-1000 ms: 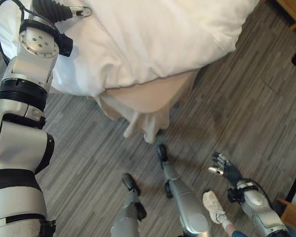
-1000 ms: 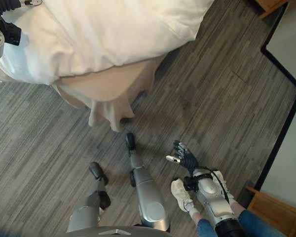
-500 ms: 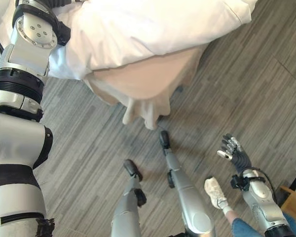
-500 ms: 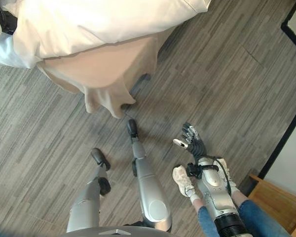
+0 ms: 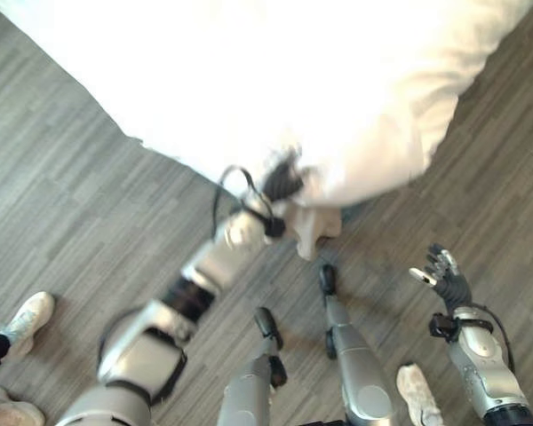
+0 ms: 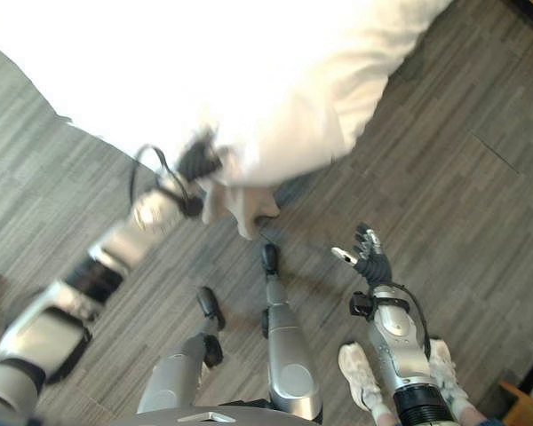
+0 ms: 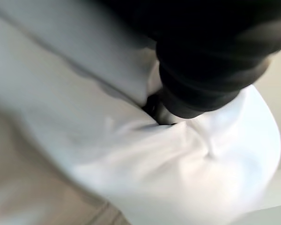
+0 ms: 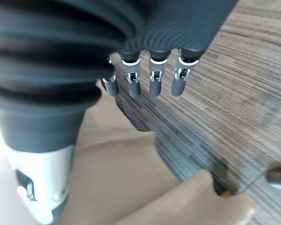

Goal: Making the bed.

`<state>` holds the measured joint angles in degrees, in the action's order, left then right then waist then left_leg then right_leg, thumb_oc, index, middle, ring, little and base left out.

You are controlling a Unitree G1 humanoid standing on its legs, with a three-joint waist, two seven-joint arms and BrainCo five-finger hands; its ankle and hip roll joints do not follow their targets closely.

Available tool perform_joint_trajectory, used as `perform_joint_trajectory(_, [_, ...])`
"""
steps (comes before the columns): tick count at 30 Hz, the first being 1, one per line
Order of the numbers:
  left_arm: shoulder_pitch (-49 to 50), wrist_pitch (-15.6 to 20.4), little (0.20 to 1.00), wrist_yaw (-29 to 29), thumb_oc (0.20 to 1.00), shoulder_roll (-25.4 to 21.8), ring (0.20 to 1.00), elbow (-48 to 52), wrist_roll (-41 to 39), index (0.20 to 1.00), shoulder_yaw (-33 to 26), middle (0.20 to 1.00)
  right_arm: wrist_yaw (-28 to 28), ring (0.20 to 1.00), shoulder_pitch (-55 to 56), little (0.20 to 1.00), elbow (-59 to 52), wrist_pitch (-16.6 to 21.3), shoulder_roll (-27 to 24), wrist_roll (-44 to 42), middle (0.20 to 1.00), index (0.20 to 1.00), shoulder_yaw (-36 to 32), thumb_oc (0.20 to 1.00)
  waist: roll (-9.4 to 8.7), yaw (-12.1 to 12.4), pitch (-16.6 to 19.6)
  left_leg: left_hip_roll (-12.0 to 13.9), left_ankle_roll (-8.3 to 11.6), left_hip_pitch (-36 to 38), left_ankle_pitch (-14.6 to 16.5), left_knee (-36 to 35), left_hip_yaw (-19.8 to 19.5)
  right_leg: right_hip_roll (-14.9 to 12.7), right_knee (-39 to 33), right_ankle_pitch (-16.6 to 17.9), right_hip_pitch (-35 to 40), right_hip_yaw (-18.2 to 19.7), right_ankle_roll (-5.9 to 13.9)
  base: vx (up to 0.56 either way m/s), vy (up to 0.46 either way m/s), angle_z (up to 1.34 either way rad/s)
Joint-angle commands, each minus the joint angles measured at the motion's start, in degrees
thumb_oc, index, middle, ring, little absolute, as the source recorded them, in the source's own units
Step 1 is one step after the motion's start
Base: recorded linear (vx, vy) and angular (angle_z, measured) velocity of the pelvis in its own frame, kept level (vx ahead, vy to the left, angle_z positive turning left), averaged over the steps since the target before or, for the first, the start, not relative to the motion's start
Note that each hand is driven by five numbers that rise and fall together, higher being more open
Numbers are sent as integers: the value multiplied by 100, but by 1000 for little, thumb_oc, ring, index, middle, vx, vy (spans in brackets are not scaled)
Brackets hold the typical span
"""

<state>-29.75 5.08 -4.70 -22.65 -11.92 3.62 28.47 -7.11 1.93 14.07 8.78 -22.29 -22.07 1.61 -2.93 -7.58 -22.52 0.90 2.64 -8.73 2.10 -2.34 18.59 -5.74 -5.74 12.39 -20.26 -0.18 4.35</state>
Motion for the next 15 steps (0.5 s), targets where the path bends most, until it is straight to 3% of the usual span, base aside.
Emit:
perform_joint_trajectory(1, [-94,-107,200,678,200,276,200,-1252,-235,200,396,200,-86,1000,76,1000,-233,98,-117,269,1000,1000,-229,1000,277,-149,25,386,277,-239,-660,-266,-928,-543,74,-428,553,-312,729,63,-26,8])
perform_joint_trajectory(6, [980,-59,200,948,200,356,200,-1054,-426,200,433,200,15,1000,194,1000,94,-70,-62,292,1000,1000,-259,1000,456,88,417,329,231,326,-594,-266,-1157,-598,171,-694,1335,-562,639,64,-34,20])
perform_joint_trajectory(7, [1082,-71,1000,953,1000,375,1000,-1090,-504,1000,430,1000,16,1000,216,1000,107,-82,-56,293,1000,1000,-258,1000,465,112,459,314,224,393,-588,-266,-1200,-603,213,-747,1434,-615,635,18,-29,39])
perform_joint_trajectory(10, [1327,-71,1000,1140,1000,324,1000,-1043,-532,1000,456,1000,59,1000,312,1000,174,-141,-39,285,1000,1000,-334,1000,497,174,649,277,206,570,-555,-266,-1301,-632,259,-830,1699,-735,630,33,-20,30])
perform_joint_trajectory(15, [2279,-47,1000,1209,1000,-137,1000,-692,-568,1000,-168,1000,65,1000,388,1000,318,-208,-79,380,1000,1000,-551,1000,492,387,938,274,147,839,-465,-266,-1284,-608,310,-890,1970,-931,647,31,-13,19])
